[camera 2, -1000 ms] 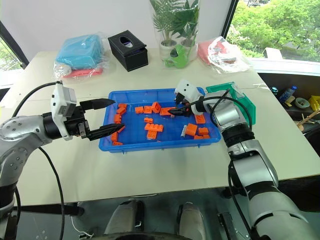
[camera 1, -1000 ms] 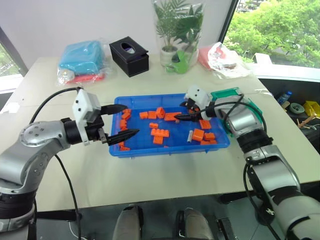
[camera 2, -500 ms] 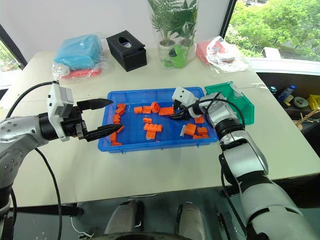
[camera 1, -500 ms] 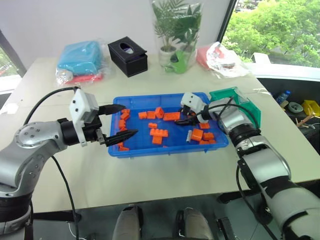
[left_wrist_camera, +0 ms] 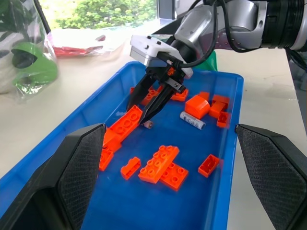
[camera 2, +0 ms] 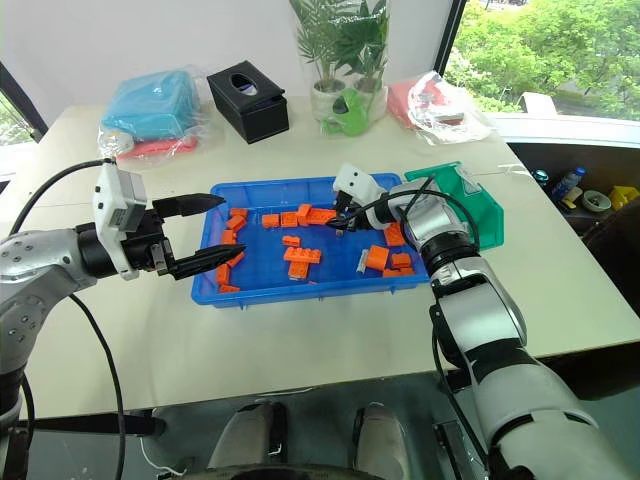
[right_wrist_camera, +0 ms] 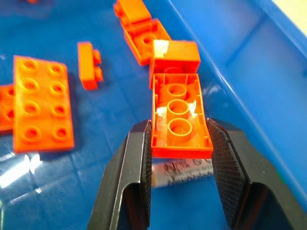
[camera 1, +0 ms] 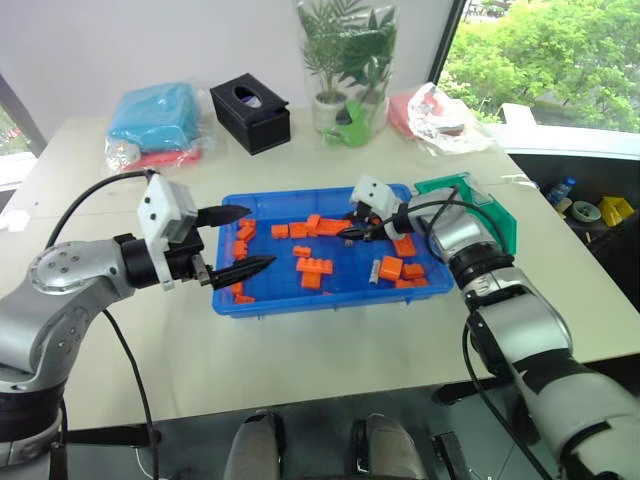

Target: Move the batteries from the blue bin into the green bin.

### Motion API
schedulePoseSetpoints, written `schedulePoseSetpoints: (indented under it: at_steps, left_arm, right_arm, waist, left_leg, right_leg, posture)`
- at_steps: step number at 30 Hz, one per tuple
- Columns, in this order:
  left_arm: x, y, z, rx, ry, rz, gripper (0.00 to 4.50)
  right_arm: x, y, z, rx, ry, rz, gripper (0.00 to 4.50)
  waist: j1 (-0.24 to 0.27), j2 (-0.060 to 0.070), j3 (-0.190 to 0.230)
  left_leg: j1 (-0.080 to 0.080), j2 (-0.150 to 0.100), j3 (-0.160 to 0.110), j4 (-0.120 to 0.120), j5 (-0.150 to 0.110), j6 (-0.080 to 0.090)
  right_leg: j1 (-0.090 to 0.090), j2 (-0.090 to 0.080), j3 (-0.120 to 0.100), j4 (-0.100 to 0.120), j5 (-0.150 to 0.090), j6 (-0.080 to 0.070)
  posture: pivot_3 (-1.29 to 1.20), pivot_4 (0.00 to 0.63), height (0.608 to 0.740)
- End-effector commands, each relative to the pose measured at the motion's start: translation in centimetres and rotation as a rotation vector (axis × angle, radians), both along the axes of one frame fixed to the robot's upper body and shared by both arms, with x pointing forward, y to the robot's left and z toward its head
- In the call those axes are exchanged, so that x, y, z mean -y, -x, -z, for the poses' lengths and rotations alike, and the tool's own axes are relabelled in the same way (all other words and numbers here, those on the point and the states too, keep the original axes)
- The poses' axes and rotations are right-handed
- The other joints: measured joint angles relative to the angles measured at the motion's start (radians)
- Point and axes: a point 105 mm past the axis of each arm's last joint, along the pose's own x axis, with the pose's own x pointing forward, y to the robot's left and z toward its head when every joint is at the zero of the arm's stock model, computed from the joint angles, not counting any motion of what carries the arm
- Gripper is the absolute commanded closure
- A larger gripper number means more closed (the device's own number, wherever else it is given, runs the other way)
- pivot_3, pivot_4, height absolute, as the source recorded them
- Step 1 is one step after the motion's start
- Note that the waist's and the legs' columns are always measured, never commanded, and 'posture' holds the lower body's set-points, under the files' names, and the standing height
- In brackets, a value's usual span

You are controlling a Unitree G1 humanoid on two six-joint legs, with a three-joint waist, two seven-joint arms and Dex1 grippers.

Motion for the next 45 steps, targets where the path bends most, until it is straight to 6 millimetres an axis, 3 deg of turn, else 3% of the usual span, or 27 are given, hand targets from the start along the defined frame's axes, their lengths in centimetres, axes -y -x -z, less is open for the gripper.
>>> schedulePoseSetpoints:
  at_steps: [1,6,7,11,16,20,23,29,36,37,45]
  left_arm:
    - [0.1,0.0,-1.1,0.056,-0.005,0.007,0.0]
    - [0.3,-0.1,-1.1,0.061,-0.003,0.012,0.0]
    - [0.3,-0.1,-1.1,0.061,-0.003,0.013,0.0]
    - [0.2,0.0,-1.2,0.058,-0.004,0.016,0.0]
    - [0.2,0.1,-1.1,0.056,-0.01,0.024,0.0]
    - [0.5,0.2,-1.1,0.055,-0.008,0.042,0.0]
    - [0.8,0.3,-0.9,0.051,-0.007,0.057,0.0]
    - [1.0,0.3,-1.1,0.06,-0.009,0.062,0.0]
    - [0.6,0.4,-1.2,0.067,-0.023,0.048,0.0]
    - [0.5,0.4,-1.2,0.067,-0.026,0.044,0.0]
    - [0.1,0.4,-1.4,0.075,-0.03,0.026,0.0]
  right_arm:
    - [-4.1,0.9,-1.9,0.051,-0.079,-0.085,3.34]
    - [-8.3,2.7,-1.1,0.022,-0.125,-0.133,3.34]
    - [-8.7,3.0,-1.0,0.021,-0.123,-0.138,2.32]
    - [-7.8,3.1,-1.5,0.069,-0.092,-0.143,0.46]
    - [-2.6,1.9,-2.7,0.125,-0.004,-0.11,0.46]
    - [2.5,0.4,-2.4,0.143,0.088,-0.031,0.46]
    - [4.5,-0.2,-1.8,0.163,0.142,-0.014,0.46]
    - [5.1,-0.8,-0.7,0.175,0.152,-0.02,0.46]
    - [3.9,-0.6,-0.8,0.121,0.081,-0.057,0.46]
    - [3.8,-0.7,-0.8,0.111,0.075,-0.047,0.22]
    - [4.0,-0.9,0.1,0.055,0.109,-0.015,0.22]
  waist:
    - [-0.002,0.0,0.0]
    - [0.003,0.0,0.0]
    - [0.006,0.0,0.0]
    - [0.02,0.0,0.0]
    - [0.027,0.0,0.0]
    - [0.022,-0.001,-0.001]
    - [0.013,-0.002,-0.001]
    - [-0.003,-0.002,-0.001]
    - [0.002,-0.001,-0.001]
    - [0.003,-0.001,-0.001]
    - [0.001,-0.002,-0.001]
  left_leg:
    - [0.0,0.0,0.0,0.0,0.0,0.0]
    - [0.0,0.0,0.0,0.0,0.0,0.0]
    - [0.0,0.0,0.0,0.0,0.0,0.0]
    - [0.0,0.0,0.0,0.002,-0.001,-0.001]
    - [0.0,-0.001,0.0,0.002,-0.001,-0.002]
    - [0.0,0.0,0.0,0.002,0.0,0.0]
    - [0.0,0.0,0.001,0.001,0.0,0.0]
    - [0.0,0.0,0.001,0.0,0.0,0.0]
    - [0.0,0.0,0.001,0.0,0.0,0.0]
    - [0.0,0.0,0.0,0.001,0.0,0.0]
    - [0.0,0.0,0.0,0.001,0.0,0.0]
  right_leg:
    - [0.0,0.0,0.0,0.0,0.0,0.0]
    - [-0.001,0.0,0.0,0.0,0.0,0.0]
    - [-0.001,0.0,0.0,0.0,0.0,0.0]
    - [-0.001,-0.001,0.0,-0.001,0.0,-0.001]
    - [-0.001,-0.001,0.0,-0.001,-0.002,-0.003]
    - [-0.001,0.0,0.0,-0.001,-0.001,-0.002]
    - [-0.001,0.0,0.0,-0.001,0.0,-0.001]
    - [0.001,0.0,0.0,0.0,0.0,0.0]
    - [0.0,0.0,0.0,0.0,0.0,0.0]
    - [0.0,0.0,0.0,0.0,0.0,0.0]
    - [-0.001,0.0,0.0,0.0,0.0,0.0]
  posture:
    - [0.0,0.15,0.657]
    - [0.0,0.15,0.657]
    - [0.0,0.15,0.657]
    - [0.0,0.15,0.657]
    - [0.0,0.15,0.657]
    - [0.0,0.15,0.657]
    - [0.0,0.15,0.657]
    - [0.0,0.15,0.657]
    - [0.0,0.15,0.657]
    - [0.0,0.15,0.657]
    - [0.0,0.15,0.657]
